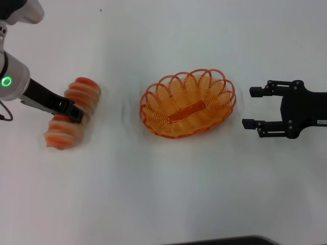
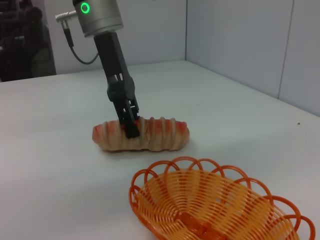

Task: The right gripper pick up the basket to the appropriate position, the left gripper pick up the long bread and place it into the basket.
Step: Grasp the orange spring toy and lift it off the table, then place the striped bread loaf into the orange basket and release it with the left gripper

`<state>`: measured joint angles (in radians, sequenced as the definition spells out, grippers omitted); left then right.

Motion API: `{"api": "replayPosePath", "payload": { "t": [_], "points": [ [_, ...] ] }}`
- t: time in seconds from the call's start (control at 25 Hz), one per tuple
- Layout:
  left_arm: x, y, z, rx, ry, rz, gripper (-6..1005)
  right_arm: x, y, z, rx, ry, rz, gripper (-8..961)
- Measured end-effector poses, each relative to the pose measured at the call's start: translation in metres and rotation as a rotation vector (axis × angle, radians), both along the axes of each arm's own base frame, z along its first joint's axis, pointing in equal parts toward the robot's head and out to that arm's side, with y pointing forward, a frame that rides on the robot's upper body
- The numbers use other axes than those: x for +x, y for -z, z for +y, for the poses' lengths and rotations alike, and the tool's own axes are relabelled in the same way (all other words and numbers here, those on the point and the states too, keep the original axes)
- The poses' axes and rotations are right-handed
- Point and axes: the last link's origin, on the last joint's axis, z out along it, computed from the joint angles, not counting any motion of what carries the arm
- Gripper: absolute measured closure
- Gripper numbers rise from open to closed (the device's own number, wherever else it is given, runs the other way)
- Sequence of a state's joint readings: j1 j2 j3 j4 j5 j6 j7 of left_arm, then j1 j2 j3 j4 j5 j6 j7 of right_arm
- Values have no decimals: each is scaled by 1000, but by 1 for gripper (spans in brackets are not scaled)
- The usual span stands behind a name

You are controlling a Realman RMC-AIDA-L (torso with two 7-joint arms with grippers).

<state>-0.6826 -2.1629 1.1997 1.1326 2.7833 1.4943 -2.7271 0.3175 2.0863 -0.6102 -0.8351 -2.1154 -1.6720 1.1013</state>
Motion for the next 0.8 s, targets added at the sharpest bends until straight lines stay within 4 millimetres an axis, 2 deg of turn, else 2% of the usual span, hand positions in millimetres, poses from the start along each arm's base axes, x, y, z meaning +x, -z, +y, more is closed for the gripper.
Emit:
{"api": "replayPosePath", "payload": {
  "t": [0.16, 0.32, 0.52, 0.64, 0.8],
  "points": [
    [7, -9, 3, -2, 50, -10, 508, 0, 0, 0, -2, -1, 1, 162],
    [21, -29, 11, 2, 131, -42, 532, -1, 0, -1, -8, -6, 5, 162],
    [50, -47, 17, -65, 320, -64, 581, -2, 0, -2, -11, -11, 8, 161],
    [73, -43, 14, -150, 481, -101, 594, -2, -1, -3, -12, -12, 8, 161],
    [102, -21, 7, -256, 624, -131, 607, -1, 0, -4, -14, -8, 11, 161]
  ]
}}
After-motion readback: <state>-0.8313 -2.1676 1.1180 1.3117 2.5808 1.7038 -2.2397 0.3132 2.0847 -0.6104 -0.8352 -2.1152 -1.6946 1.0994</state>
